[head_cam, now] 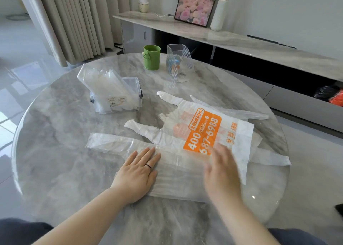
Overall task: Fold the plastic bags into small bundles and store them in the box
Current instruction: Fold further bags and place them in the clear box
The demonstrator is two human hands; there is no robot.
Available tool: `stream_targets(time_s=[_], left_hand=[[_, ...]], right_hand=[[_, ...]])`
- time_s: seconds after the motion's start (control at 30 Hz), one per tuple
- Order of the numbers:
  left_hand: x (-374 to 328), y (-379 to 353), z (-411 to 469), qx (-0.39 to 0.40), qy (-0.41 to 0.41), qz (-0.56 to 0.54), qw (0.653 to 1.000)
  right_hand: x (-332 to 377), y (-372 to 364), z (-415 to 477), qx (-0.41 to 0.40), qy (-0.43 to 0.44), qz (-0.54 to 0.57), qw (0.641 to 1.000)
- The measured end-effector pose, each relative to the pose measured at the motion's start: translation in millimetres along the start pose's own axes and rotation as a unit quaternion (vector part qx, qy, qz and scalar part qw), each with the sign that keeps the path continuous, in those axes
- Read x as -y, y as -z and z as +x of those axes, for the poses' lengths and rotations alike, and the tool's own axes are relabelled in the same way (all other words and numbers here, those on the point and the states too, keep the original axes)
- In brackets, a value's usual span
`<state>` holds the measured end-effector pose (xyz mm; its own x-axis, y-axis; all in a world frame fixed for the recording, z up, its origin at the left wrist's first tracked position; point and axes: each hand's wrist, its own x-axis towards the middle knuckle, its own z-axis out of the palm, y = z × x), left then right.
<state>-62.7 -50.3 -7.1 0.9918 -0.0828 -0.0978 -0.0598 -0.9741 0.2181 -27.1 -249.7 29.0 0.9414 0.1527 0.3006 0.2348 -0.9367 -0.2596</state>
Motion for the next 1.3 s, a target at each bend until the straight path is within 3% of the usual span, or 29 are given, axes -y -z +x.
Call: stream_targets(time_s=[0.1, 0.2, 0.3, 0.37, 0.43, 0.6, 0.7, 0.83, 0.93, 1.07, 1.3], left_hand=[[0, -1, -1, -0.006, 0.003, 0.006, 1.0], [3, -1, -1, -0.031, -0.017, 0.037, 0.999], [3, -4, -2, -0.042, -0.021, 0.034, 0.998], [1, -2, -2, -0.002, -0.001, 0.011, 1.0], [3, -3, -2, -0.011, -0.007, 0.015, 1.0], [0, -1, -4, -0.01, -0.01, 0.008, 1.0], [2, -3, -6, -0.063, -0.01, 0.018, 0.998], [-1, 10, -13, 0.002, -0.052, 0.081, 0.995], [-6, 19, -25, 0.054, -0.088, -0.022, 0.994], [-5, 13, -35, 0.04, -0.12, -0.027, 0.992], [3, 22, -29, 0.045, -0.11, 0.085, 0.989]], right_hand=[[44, -35, -30, 0.069, 0.123, -0.029, 0.99], [56, -52, -44, 0.19, 0.097, -0.057, 0.975], [34, -52, -49, 0.238, 0.057, -0.1, 0.964], [13, -41, -53, 0.232, 0.013, -0.132, 0.964], [-3, -25, -54, 0.224, -0.041, -0.107, 0.968], [-25, 4, -53, 0.176, -0.083, -0.077, 0.978], [-17, 1, -54, 0.061, -0.001, -0.095, 0.994], [7, -9, -57, 0.081, 0.23, -0.103, 0.964], [15, -18, -50, 0.079, 0.246, -0.12, 0.958], [28, -17, -34, 0.097, 0.236, -0.138, 0.957], [18, -17, -25, 0.061, 0.23, -0.09, 0.967]])
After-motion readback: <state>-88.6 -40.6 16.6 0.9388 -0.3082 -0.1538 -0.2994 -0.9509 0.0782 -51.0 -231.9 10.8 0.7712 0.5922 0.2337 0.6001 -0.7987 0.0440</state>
